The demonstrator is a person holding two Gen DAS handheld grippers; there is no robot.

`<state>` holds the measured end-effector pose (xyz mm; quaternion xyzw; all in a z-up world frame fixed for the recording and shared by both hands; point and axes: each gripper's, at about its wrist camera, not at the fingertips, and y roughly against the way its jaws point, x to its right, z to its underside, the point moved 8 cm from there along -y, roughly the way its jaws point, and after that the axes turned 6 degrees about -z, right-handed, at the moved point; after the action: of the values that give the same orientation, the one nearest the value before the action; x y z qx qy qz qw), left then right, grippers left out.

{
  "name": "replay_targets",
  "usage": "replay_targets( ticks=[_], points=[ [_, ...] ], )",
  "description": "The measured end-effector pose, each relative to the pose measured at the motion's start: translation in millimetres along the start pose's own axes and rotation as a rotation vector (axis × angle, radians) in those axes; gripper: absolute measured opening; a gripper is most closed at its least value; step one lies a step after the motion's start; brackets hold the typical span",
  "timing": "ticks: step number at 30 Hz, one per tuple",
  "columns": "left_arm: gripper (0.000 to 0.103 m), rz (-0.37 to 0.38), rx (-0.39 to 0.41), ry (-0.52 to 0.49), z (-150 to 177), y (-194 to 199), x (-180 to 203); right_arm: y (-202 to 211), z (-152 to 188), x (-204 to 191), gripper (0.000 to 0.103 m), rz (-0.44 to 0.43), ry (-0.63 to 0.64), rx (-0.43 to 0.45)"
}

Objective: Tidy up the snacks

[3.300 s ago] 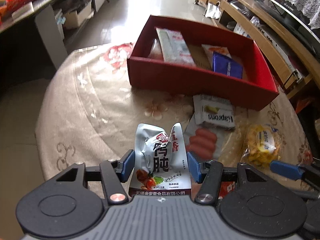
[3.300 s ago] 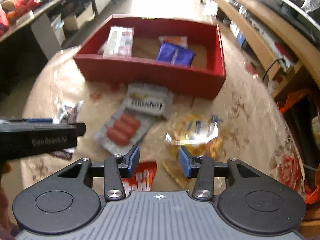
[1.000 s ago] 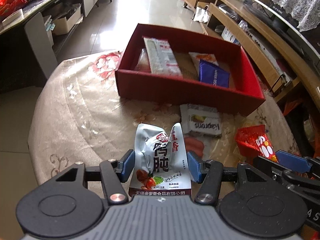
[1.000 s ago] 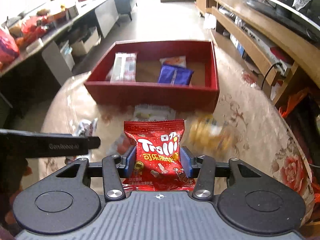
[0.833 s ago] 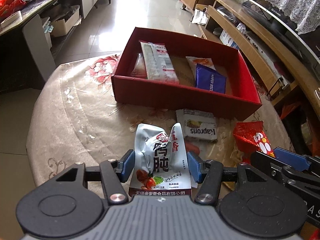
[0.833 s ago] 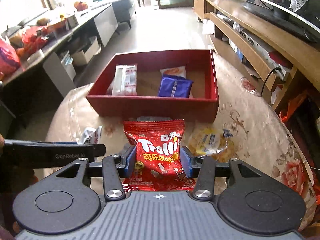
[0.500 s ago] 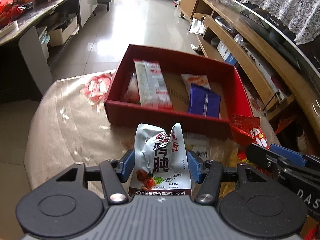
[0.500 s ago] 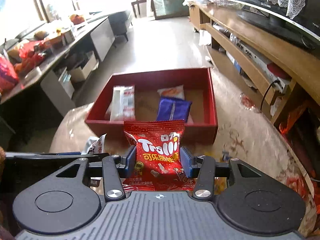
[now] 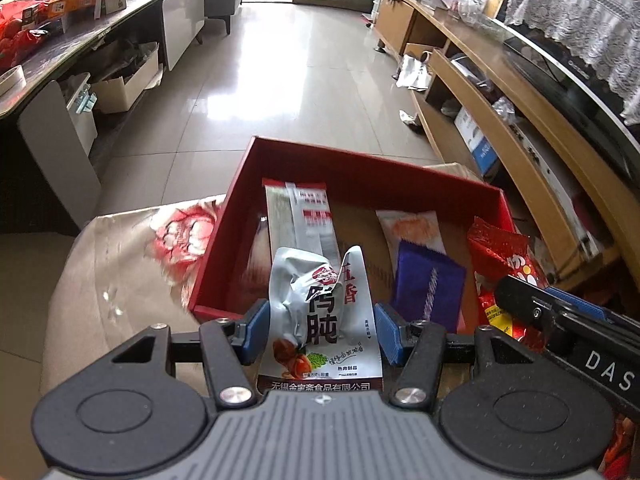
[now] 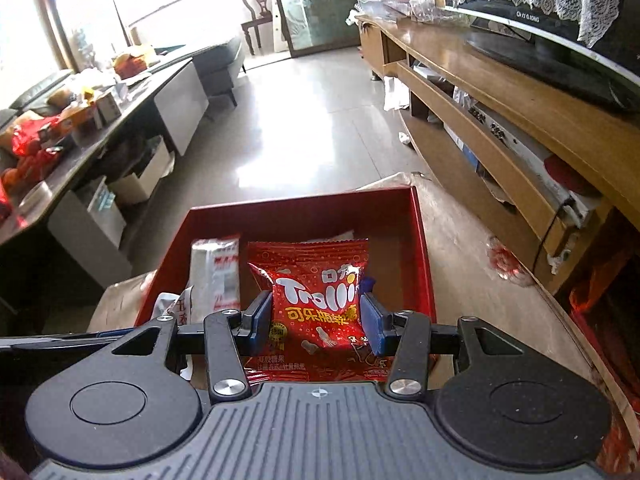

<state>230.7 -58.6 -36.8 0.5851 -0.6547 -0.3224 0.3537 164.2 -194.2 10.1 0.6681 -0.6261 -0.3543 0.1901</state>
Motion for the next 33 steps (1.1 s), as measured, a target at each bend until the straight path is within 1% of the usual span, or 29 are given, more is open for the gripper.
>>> replay_targets(
  ticks=[5,9,17,20,24,30,32,33],
  points=[
    [0.055,-0.01,-0.003,0.012,-14,-21,1,-20,-8,5,0.055,-0.008,-0.027,0.004],
    [0.055,-0.025,0.005,0.005,-23,-34,3,-36,-9,10,0.055,0.006,-0.029,0.005],
    [0.056,-0.026,-0.01,0.0,-28,-60,7,-61,-9,19,0.055,0.034,-0.039,0.0],
    [0.056,-0.026,0.009,-0.011,-31,-60,9,-69,-7,22,0.056,0.052,-0.034,-0.011],
    [0.056,-0.018,0.009,-0.018,-32,-62,11,-78,-4,22,0.057,0.058,-0.038,-0.031],
    [0.057,-0.01,0.002,-0.014,-33,-61,11,-76,-7,19,0.061,0.066,-0.027,-0.019],
    [0.058,-0.01,0.006,-0.012,-34,-59,11,-74,-7,19,0.062,0.069,-0.029,-0.019],
    [0.061,-0.01,0.011,-0.011,-35,-58,11,-74,-7,20,0.062,0.071,-0.029,-0.02]
  ],
)
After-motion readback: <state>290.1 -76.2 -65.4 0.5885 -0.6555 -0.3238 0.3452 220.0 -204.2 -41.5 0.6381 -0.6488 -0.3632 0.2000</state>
